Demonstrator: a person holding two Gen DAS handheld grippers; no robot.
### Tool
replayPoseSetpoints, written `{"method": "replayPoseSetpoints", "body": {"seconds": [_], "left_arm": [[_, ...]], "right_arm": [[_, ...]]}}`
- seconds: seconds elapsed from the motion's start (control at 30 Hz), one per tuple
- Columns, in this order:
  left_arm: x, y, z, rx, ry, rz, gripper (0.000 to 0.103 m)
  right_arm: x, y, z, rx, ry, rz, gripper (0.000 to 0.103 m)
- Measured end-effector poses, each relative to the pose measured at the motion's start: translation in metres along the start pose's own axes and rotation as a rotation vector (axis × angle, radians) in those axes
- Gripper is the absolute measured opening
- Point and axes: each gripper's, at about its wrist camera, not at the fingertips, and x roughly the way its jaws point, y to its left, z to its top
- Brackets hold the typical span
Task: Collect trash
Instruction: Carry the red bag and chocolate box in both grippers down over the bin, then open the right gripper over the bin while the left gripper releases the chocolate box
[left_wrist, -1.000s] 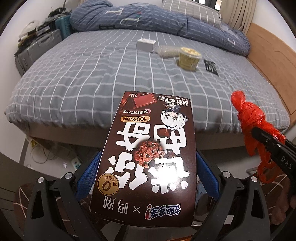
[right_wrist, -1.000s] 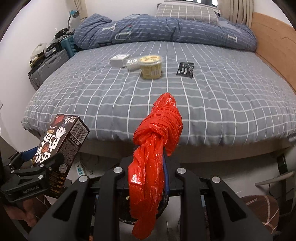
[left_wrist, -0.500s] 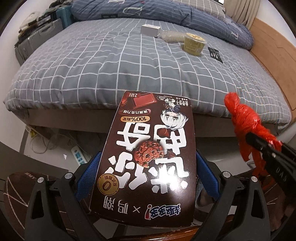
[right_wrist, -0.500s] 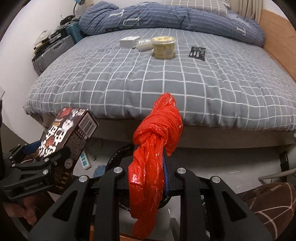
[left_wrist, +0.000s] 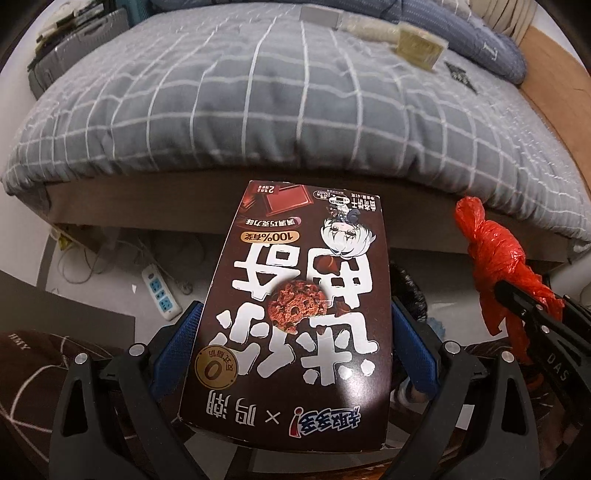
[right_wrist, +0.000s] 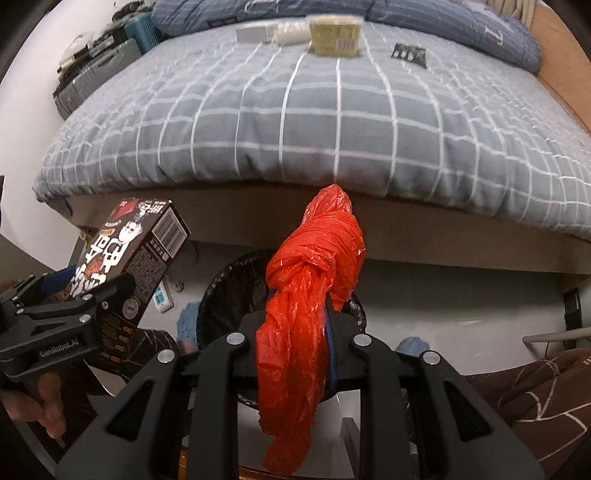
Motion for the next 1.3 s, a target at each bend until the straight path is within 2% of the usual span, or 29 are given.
{"method": "replayPoseSetpoints", "body": {"seconds": [0.4, 0.5, 0.63, 0.7, 0.77, 0.83, 0.97, 1.17, 1.3], "left_arm": [[-0.001, 0.024, 0.002, -0.058, 0.039, 0.044, 0.093], [-0.001, 0.022, 0.003, -0.066, 0.046, 0.046, 0.093], [-0.004, 0.021, 0.004, -0.071, 0.044, 0.046, 0.093], [-0.005, 0.020, 0.003, -0.069, 0.045, 0.050, 0.093], [-0.003, 0.022, 0.004, -0.069, 0.051, 0.057, 0.093], [-0.003, 0.022, 0.003, -0.065, 0.051, 0.063, 0.093], [-0.001, 0.018, 0.004, -0.048, 0.058, 0.053, 0.093], [-0.003, 0.018, 0.005, -0.018, 0.052, 0.025, 0.093], [-0.003, 0.018, 0.005, 0.002, 0.058, 0.002, 0.093]], "right_arm": [[0.047, 0.041, 0.000, -0.089, 0.095, 0.056, 0.022], [0.053, 0.048, 0.000, -0.114, 0.089, 0.034, 0.025], [0.060, 0.047, -0.001, -0.120, 0.094, 0.031, 0.037], [0.060, 0.047, -0.001, -0.121, 0.088, 0.032, 0.049], [0.057, 0.045, -0.001, -0.116, 0.069, 0.023, 0.071], [0.054, 0.042, 0.000, -0.112, 0.043, 0.012, 0.078], [0.049, 0.032, 0.002, -0.120, 0.013, -0.020, 0.090], [0.035, 0.000, 0.007, -0.058, -0.023, -0.064, 0.095], [0.026, -0.023, 0.007, -0.030, -0.035, -0.098, 0.095]]}}
